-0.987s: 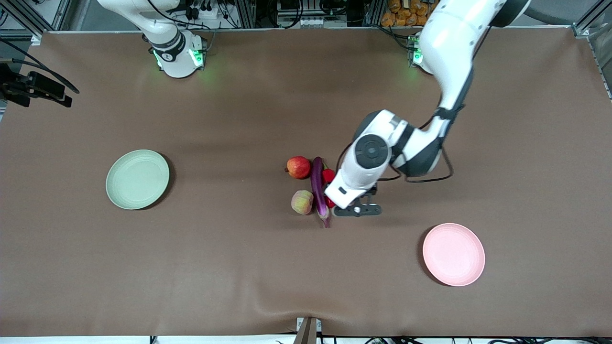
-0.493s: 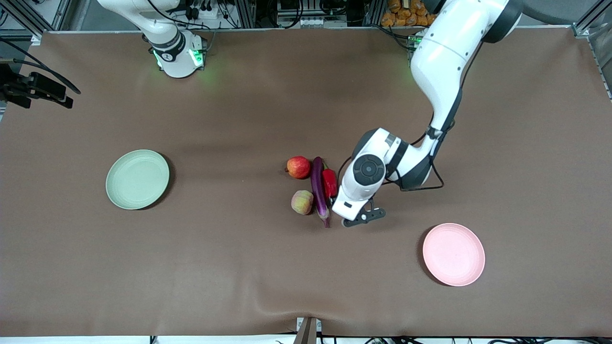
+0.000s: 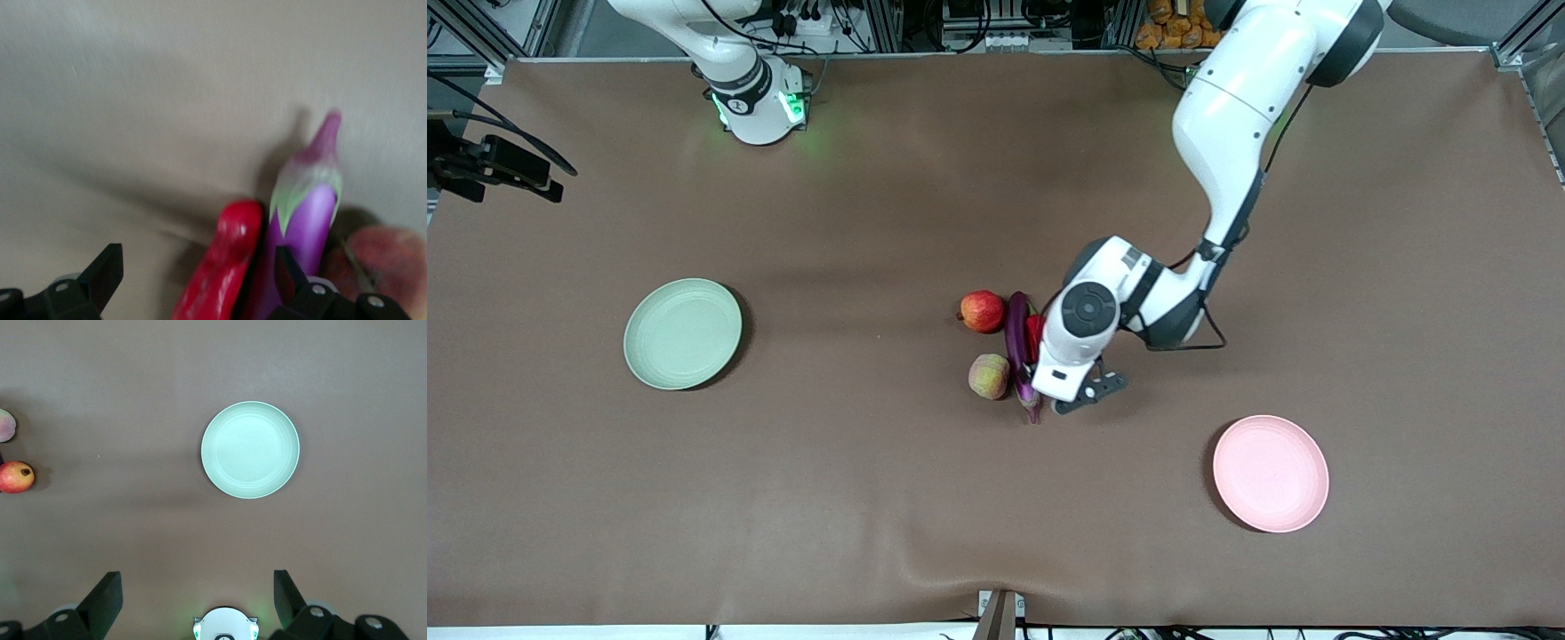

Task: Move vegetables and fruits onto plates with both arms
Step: 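Reach the left gripper to the red pepper and grasp it, then carry the pepper to the pink plate while the right gripper grasps the peach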

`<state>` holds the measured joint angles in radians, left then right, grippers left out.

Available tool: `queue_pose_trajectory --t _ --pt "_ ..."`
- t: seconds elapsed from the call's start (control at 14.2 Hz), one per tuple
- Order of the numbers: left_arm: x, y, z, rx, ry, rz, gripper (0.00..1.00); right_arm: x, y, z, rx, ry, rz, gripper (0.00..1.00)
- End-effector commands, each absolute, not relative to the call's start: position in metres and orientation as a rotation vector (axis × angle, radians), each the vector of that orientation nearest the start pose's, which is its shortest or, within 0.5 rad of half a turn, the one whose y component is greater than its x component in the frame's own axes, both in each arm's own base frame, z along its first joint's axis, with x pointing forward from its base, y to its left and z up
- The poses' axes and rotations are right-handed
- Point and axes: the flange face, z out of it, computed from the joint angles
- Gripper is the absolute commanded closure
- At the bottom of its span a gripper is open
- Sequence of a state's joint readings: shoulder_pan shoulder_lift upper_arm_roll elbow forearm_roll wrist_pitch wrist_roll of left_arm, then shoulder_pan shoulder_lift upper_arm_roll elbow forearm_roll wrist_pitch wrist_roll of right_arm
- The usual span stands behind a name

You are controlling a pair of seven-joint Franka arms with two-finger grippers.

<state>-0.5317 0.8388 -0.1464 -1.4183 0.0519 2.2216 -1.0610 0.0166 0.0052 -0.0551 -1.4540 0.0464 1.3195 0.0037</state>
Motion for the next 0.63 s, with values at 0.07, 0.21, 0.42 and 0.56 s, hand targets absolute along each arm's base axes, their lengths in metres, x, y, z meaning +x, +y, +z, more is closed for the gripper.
queue_pose_trajectory --t 0.07,0.21,0.42,0.56 --pt "0.551 -0.442 0.185 -3.053 -0.590 0.182 0.00 0.535 -0.017 0.645 -3.087 0.036 0.252 0.00" --pt "0.544 -0.437 0.181 -3.005 -0.552 0.242 0.00 0.538 -0.014 0.641 -3.089 0.030 0.257 0.00" --pt "0.535 -0.435 0.175 -2.957 -0.523 0.305 0.00 0.569 -0.016 0.584 -3.071 0.037 0.417 0.00" --pt "0.533 -0.436 0.177 -2.953 -0.529 0.313 0.00 0.577 -0.020 0.567 -3.066 0.044 0.455 0.00"
